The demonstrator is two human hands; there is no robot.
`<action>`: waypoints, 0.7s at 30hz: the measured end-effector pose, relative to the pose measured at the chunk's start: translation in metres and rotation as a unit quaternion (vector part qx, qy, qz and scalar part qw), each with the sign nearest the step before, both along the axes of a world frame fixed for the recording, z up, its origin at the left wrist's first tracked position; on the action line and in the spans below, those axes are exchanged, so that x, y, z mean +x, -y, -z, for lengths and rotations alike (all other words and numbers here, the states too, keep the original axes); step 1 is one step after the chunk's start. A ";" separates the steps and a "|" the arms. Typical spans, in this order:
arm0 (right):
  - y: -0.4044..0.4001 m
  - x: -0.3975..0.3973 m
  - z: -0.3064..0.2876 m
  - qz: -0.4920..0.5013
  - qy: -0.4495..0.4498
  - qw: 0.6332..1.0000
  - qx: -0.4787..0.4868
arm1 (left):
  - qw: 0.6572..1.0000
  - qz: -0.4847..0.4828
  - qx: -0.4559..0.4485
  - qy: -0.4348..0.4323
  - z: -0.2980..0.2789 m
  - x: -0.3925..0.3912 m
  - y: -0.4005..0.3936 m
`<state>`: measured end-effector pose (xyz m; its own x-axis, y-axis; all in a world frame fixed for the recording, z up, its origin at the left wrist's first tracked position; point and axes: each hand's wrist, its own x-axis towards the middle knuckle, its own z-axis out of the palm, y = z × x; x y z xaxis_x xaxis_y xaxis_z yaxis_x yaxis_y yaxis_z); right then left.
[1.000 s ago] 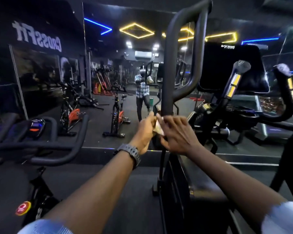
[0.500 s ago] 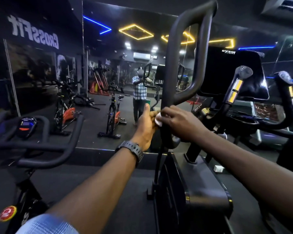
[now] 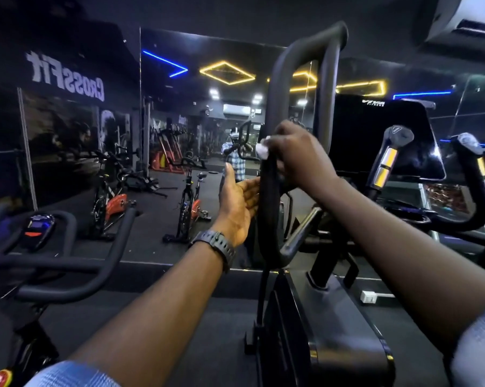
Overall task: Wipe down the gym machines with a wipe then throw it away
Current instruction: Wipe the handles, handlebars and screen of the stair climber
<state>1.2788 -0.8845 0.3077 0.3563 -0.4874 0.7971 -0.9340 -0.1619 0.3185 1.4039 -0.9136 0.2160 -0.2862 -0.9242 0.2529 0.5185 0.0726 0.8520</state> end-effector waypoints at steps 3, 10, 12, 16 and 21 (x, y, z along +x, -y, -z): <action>-0.007 0.007 0.024 -0.008 -0.029 0.999 0.031 | 1.000 0.020 -0.010 0.003 -0.002 0.004 0.001; -0.017 0.014 -0.006 0.014 -0.070 0.996 0.060 | 0.997 0.067 -0.034 -0.028 -0.025 -0.001 0.028; 0.001 0.013 -0.048 0.059 -0.032 0.998 0.008 | 0.994 0.084 -0.058 -0.032 -0.042 -0.002 0.031; 0.006 0.018 -0.042 0.102 0.022 0.994 -0.018 | 0.989 0.114 -0.083 -0.039 -0.062 0.004 0.035; -0.015 0.029 0.007 0.103 -0.070 0.991 0.039 | 0.981 0.164 -0.100 -0.034 -0.062 0.014 0.039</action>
<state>1.3077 -0.8699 0.3009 0.3463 -0.6198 0.7042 -0.8978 -0.0012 0.4405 1.4181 -0.9525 0.2776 -0.5358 -0.7154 0.4485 0.5968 0.0549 0.8005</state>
